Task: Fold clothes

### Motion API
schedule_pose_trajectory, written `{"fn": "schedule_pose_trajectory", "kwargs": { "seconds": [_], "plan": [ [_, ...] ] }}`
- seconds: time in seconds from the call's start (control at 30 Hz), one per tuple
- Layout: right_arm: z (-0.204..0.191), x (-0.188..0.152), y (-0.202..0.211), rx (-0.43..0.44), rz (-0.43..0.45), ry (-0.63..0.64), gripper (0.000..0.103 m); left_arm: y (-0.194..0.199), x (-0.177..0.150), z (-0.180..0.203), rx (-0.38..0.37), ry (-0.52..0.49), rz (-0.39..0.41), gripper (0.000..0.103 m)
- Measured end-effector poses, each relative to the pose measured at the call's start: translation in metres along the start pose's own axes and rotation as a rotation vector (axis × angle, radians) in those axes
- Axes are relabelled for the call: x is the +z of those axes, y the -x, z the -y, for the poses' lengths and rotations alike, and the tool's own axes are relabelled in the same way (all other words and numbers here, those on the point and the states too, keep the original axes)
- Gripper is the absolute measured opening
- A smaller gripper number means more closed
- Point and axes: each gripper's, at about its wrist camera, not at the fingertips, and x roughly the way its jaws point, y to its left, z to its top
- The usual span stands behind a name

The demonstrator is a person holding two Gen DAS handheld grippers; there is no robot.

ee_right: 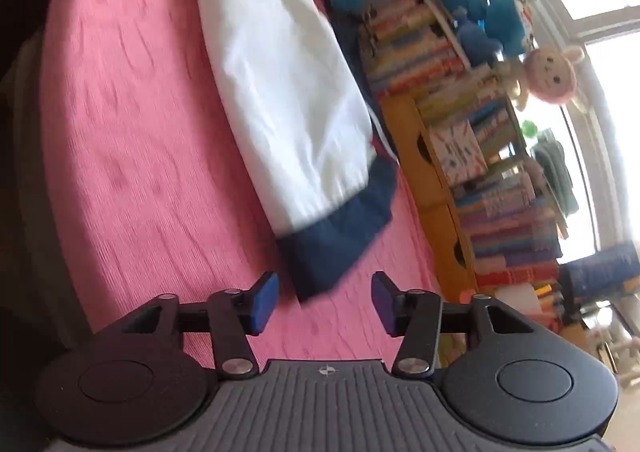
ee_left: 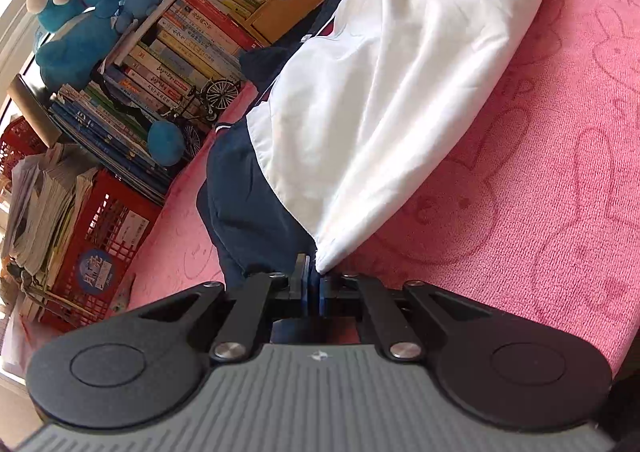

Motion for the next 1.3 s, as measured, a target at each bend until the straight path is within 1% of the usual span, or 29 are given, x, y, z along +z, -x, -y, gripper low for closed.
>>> {"fn": "schedule_pose_trajectory", "kwargs": {
  "seconds": [0.07,0.13,0.23,0.27,0.3,0.33,0.37,0.4,0.43,0.47,0.5,0.53,0.6,0.63,0.7,0.73,0.77,0.8,0.9,1.0,1.07,1.13,1.17,1.23,1.3],
  "plan": [
    [-0.017,0.039,0.001,0.068,0.128,-0.002,0.057,-0.001,0.002,-0.01,-0.041,0.049,-0.013,0.004],
    [-0.034,0.076,-0.005,0.122,0.233,0.009,0.058,-0.001,0.004,-0.018,-0.074,0.087,-0.022,0.004],
    [-0.056,0.116,-0.024,0.139,0.313,0.04,0.06,-0.001,0.004,-0.026,-0.107,0.139,-0.028,0.004],
    [-0.058,0.125,-0.03,0.117,0.332,0.04,0.059,0.0,0.004,-0.026,-0.108,0.142,-0.026,0.004],
    [-0.057,0.133,-0.036,0.111,0.337,0.033,0.059,0.0,0.004,-0.026,-0.106,0.142,-0.024,0.004],
    [-0.052,0.139,-0.041,0.126,0.331,0.018,0.058,0.001,0.004,-0.025,-0.103,0.141,-0.023,0.004],
    [-0.049,0.14,-0.047,0.098,0.31,0.019,0.057,0.001,0.004,-0.024,-0.101,0.143,-0.021,0.004],
    [-0.046,0.142,-0.054,0.069,0.289,0.02,0.05,0.002,0.003,-0.023,-0.099,0.148,-0.019,0.004],
    [-0.043,0.143,-0.06,0.046,0.266,0.02,0.048,0.002,0.003,-0.022,-0.098,0.15,-0.015,0.004],
    [-0.039,0.138,-0.068,0.044,0.239,0.018,0.046,0.002,0.003,-0.021,-0.09,0.144,-0.013,0.004],
    [-0.036,0.133,-0.076,0.041,0.214,0.018,0.038,0.003,0.003,-0.019,-0.078,0.133,-0.013,0.004],
    [-0.038,0.128,-0.081,0.033,0.197,0.033,0.026,0.003,0.003,-0.017,-0.065,0.122,-0.012,0.005],
    [-0.047,0.121,-0.082,0.023,0.184,0.063,0.017,0.007,0.008,-0.007,-0.013,0.061,-0.031,0.014],
    [-0.048,0.12,-0.083,0.02,0.181,0.054,0.015,0.012,0.01,-0.001,0.011,0.025,-0.029,0.018],
    [-0.049,0.119,-0.084,0.02,0.178,0.039,0.014,0.026,0.015,0.01,0.053,-0.05,-0.007,0.045],
    [-0.048,0.118,-0.085,0.023,0.179,0.032,0.014,0.034,0.019,0.014,0.061,-0.074,0.014,0.05],
    [-0.047,0.118,-0.086,0.026,0.18,0.029,0.014,0.044,0.023,0.018,0.059,-0.09,0.042,0.058],
    [-0.047,0.119,-0.088,0.027,0.182,0.031,0.014,0.052,0.028,0.023,0.054,-0.109,0.073,0.062],
    [-0.047,0.12,-0.087,0.033,0.184,0.034,0.014,0.064,0.047,0.044,0.031,-0.177,0.16,0.068],
    [-0.048,0.12,-0.085,0.034,0.185,0.042,0.014,0.052,0.061,0.069,0.005,-0.278,0.211,0.068],
    [-0.048,0.12,-0.083,0.03,0.187,0.051,0.014,0.037,0.069,0.083,-0.012,-0.352,0.24,0.065],
    [-0.048,0.12,-0.081,0.026,0.189,0.061,0.014,0.026,0.077,0.09,-0.042,-0.396,0.266,0.062],
    [-0.048,0.12,-0.08,0.025,0.191,0.066,0.014,0.021,0.081,0.092,-0.062,-0.412,0.275,0.055],
    [-0.047,0.12,-0.079,0.027,0.194,0.074,0.014,0.011,0.089,0.094,-0.093,-0.427,0.282,0.046],
    [-0.047,0.12,-0.08,0.03,0.195,0.082,0.014,0.001,0.093,0.093,-0.114,-0.433,0.255,0.022]
  ]
}}
